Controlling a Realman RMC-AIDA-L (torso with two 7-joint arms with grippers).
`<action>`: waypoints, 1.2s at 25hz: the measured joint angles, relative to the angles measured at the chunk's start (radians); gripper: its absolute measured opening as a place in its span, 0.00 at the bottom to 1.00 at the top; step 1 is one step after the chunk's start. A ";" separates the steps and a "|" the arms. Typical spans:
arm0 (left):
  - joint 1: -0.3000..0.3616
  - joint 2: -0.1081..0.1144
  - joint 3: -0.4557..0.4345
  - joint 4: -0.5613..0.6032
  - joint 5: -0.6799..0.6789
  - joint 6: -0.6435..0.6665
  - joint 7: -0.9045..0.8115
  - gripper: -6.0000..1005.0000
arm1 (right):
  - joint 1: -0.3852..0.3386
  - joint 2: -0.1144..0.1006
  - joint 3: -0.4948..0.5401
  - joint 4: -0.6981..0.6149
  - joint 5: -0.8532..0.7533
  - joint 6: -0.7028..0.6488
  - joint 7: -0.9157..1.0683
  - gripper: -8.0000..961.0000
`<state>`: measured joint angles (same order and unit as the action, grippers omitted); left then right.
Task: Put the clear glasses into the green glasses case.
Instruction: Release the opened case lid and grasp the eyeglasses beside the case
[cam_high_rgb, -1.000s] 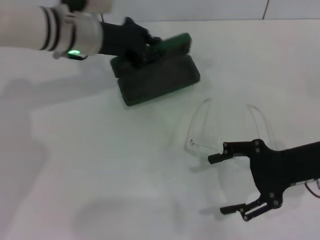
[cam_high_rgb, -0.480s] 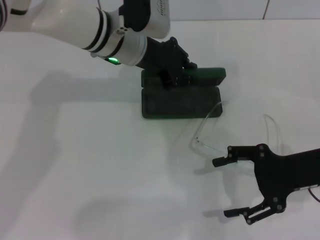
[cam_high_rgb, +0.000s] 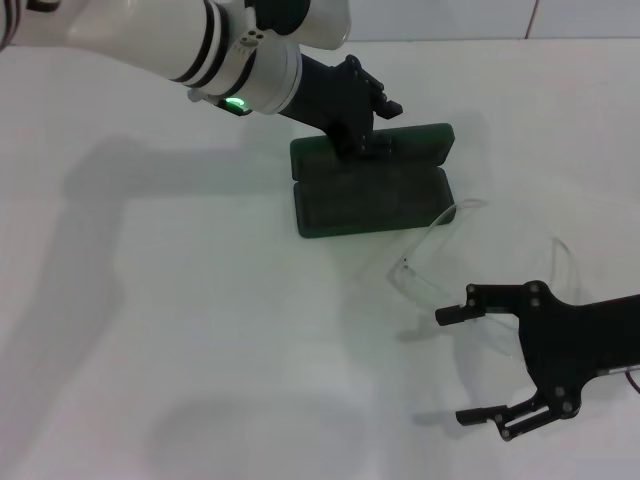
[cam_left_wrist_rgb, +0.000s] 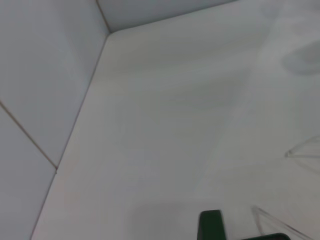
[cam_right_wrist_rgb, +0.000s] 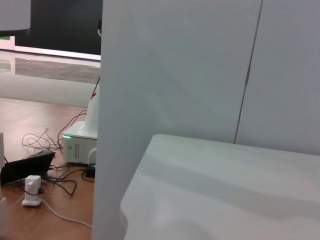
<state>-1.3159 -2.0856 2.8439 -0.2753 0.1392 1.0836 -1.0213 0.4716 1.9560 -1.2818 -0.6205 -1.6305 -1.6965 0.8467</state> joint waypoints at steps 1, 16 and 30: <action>0.000 -0.001 0.000 -0.001 0.002 -0.001 -0.001 0.32 | 0.000 0.000 0.002 0.000 0.000 0.000 0.000 0.89; 0.204 0.005 0.000 -0.095 -0.467 0.369 0.115 0.77 | 0.067 -0.052 0.075 -0.170 -0.081 0.007 0.535 0.88; 0.442 0.007 0.000 -0.094 -0.722 0.489 0.204 0.79 | 0.275 0.061 -0.042 -0.619 -0.744 -0.034 1.279 0.77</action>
<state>-0.8740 -2.0784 2.8440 -0.3696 -0.5829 1.5728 -0.8173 0.7462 2.0169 -1.3238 -1.2395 -2.3747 -1.7308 2.1258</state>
